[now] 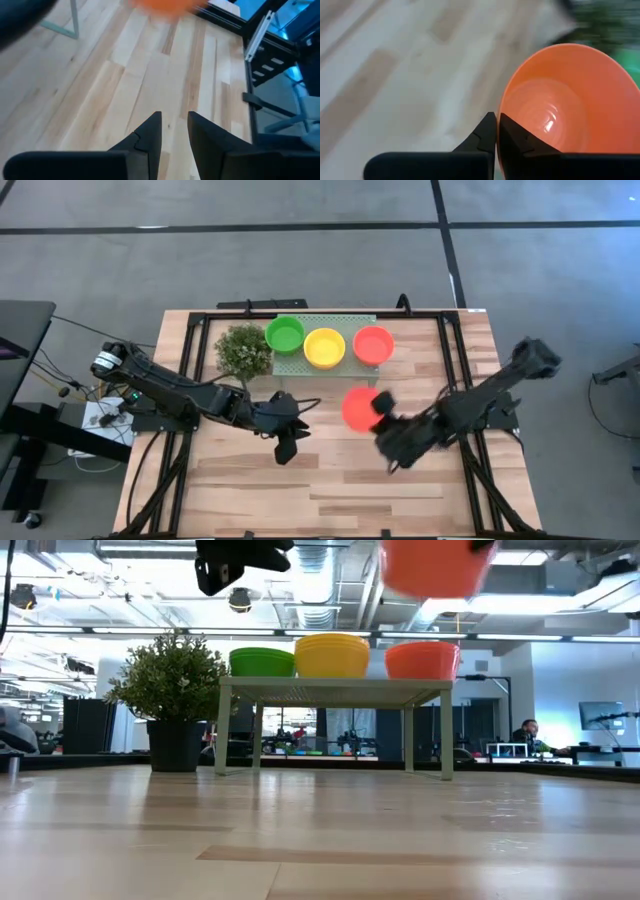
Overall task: Pick & Place Mini bowls
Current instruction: Stack the orange bowl on the orange bowl on the shelf
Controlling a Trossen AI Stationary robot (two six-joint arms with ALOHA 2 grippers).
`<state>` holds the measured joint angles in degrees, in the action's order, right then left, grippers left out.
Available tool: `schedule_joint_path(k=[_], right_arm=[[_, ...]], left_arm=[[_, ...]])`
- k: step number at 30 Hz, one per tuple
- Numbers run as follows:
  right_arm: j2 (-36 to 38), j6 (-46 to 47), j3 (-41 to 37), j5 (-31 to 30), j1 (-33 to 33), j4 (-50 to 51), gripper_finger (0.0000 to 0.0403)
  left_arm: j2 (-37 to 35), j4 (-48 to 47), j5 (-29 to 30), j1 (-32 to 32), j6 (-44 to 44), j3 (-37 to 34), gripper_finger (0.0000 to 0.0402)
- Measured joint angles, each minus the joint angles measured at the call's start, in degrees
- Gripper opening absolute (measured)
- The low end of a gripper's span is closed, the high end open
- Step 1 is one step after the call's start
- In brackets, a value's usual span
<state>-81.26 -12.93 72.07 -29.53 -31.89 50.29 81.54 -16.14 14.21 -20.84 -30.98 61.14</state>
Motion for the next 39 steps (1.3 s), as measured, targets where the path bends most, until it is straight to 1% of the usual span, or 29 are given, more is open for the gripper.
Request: schedule_joint_path(k=[3,6,8,11,14,18,20,22,28,33,39], right_arm=[[6.77,0.00,0.02,-3.78,2.83,1.18,0.0003],[12.35,0.85,0.07,-3.39,8.76,2.35,0.0007],[15.04,1.94,0.07,-1.68,13.76,3.68,0.0007],[17.64,0.94,0.07,4.26,21.82,4.09,0.0004],[18.37,-0.96,0.07,11.59,29.34,3.69,0.0002],[16.82,-1.23,-0.25,20.11,37.08,3.38,0.0004],[15.14,-3.64,-0.57,25.15,39.80,3.42,0.0004],[13.41,-6.19,-0.79,27.62,41.53,3.33,0.0004],[9.75,-8.53,-0.79,27.86,44.14,1.90,0.0005],[8.76,-8.50,-0.81,27.86,46.50,4.27,0.0007],[8.88,-8.48,-0.81,28.18,48.22,4.07,0.0008]], left_arm=[[0.02,0.53,1.87,-0.70,0.75,0.00,0.0095],[0.04,0.54,2.08,-0.74,0.76,0.00,0.0095],[0.04,0.64,2.10,-0.74,0.75,0.00,0.0095],[0.06,0.78,2.10,-0.74,0.75,0.00,0.0095],[0.07,0.80,2.10,-0.72,0.75,0.00,0.0095],[0.09,0.86,2.10,-0.72,0.75,0.00,0.0095],[0.09,0.88,2.10,-0.72,0.75,0.00,0.0095],[0.11,1.00,2.08,-0.72,0.75,0.00,0.0095],[0.11,1.04,2.09,-0.72,0.75,-0.02,0.0095],[0.11,1.04,2.08,-0.70,0.75,-0.02,0.0095],[0.11,1.06,2.08,-0.70,0.75,-0.02,0.0095]])
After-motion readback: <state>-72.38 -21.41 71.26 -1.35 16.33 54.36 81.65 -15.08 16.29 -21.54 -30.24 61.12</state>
